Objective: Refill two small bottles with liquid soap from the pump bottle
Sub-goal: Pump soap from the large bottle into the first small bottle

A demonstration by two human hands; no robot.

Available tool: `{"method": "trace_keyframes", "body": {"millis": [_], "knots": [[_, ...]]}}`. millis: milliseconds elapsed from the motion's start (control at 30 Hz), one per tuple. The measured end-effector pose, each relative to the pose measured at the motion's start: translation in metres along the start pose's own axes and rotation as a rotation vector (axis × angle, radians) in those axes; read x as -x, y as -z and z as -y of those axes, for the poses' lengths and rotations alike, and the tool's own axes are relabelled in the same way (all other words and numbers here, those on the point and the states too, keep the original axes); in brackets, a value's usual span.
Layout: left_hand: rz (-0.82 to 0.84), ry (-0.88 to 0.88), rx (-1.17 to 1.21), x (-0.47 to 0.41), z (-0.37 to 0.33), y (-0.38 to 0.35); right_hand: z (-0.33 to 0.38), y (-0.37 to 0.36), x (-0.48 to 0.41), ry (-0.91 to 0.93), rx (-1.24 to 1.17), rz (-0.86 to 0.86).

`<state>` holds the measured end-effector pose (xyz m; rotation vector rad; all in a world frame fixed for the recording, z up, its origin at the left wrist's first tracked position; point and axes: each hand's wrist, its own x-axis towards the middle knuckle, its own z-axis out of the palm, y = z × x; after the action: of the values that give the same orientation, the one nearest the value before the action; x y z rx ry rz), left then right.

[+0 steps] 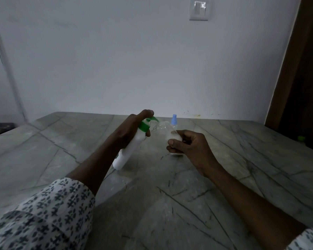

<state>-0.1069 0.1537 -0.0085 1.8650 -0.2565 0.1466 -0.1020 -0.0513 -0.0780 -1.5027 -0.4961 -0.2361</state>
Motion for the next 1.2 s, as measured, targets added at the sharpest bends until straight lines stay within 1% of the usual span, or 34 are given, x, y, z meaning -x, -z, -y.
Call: {"method": "trace_keyframes", "body": {"millis": [300,667,833,967,1200], "knots": [[-0.031,-0.017,0.047,0.0021,-0.0004,0.0003,0.0016,0.0010,0.0003,0.028,-0.020,-0.011],[-0.053,0.000,0.056,0.0017,0.0003,0.0015,-0.0022,0.0057,0.0011,0.031,0.028,0.006],[-0.038,-0.030,0.048,0.0030,-0.0001,0.0008,-0.0036,0.0084,-0.0014,-0.008,0.052,-0.013],[-0.011,-0.035,0.014,0.0049,-0.0024,-0.0005,-0.0044,0.0078,-0.0016,-0.013,0.055,0.007],[0.005,-0.024,0.069,0.0036,-0.0009,0.0019,-0.0001,0.0040,0.0011,-0.043,-0.102,-0.001]]}}
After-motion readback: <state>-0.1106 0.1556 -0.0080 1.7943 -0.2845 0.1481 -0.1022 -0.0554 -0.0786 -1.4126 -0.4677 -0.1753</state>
